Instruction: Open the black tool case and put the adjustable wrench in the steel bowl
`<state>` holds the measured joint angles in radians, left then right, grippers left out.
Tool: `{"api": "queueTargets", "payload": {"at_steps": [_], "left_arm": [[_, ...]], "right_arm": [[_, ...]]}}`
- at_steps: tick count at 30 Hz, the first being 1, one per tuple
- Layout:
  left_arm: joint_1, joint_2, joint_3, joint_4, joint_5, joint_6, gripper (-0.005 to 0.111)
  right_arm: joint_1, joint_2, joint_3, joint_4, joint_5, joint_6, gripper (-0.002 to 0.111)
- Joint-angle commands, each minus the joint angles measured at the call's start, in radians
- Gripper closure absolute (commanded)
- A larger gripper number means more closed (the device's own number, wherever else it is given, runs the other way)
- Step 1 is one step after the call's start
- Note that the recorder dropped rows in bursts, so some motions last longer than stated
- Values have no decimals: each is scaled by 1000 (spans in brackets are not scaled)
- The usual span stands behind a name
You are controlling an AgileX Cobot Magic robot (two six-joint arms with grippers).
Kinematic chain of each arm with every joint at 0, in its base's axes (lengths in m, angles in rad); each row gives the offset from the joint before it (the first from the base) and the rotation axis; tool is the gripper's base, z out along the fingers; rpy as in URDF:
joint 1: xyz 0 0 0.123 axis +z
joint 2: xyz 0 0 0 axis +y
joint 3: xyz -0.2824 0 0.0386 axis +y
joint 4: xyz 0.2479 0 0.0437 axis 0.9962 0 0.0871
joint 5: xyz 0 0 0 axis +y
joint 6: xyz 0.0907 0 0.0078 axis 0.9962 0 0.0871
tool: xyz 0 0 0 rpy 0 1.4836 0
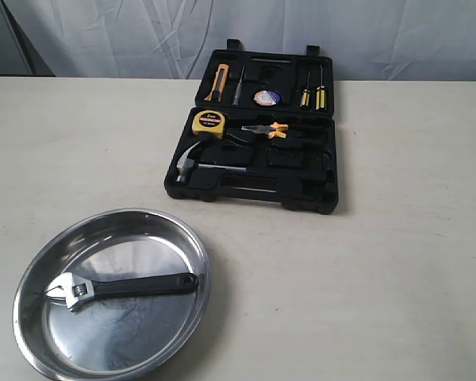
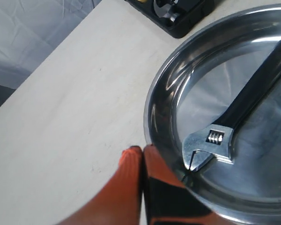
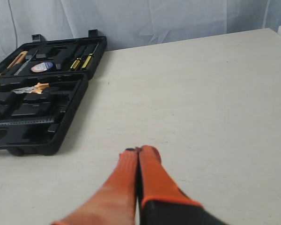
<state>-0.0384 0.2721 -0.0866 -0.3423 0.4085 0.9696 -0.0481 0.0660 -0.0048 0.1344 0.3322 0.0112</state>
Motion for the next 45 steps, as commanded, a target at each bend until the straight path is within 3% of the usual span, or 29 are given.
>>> {"api": "queueTargets", "payload": {"at_steps": [1, 7, 14, 23, 45], "left_arm": [[-4, -57, 2, 67, -30, -143, 107], [-4, -192, 2, 172, -35, -591, 107], [-4, -272, 87, 158, -72, -840, 107], [-4, -272, 87, 162, -74, -936, 107], [-4, -272, 87, 162, -71, -936, 107]], "right_arm": [[3, -6, 5, -1, -13, 0, 109], [3, -6, 5, 5, -13, 0, 109], [3, -6, 5, 4, -9, 0, 109], [3, -6, 5, 6, -9, 0, 109], [3, -6, 5, 6, -15, 0, 109]]}}
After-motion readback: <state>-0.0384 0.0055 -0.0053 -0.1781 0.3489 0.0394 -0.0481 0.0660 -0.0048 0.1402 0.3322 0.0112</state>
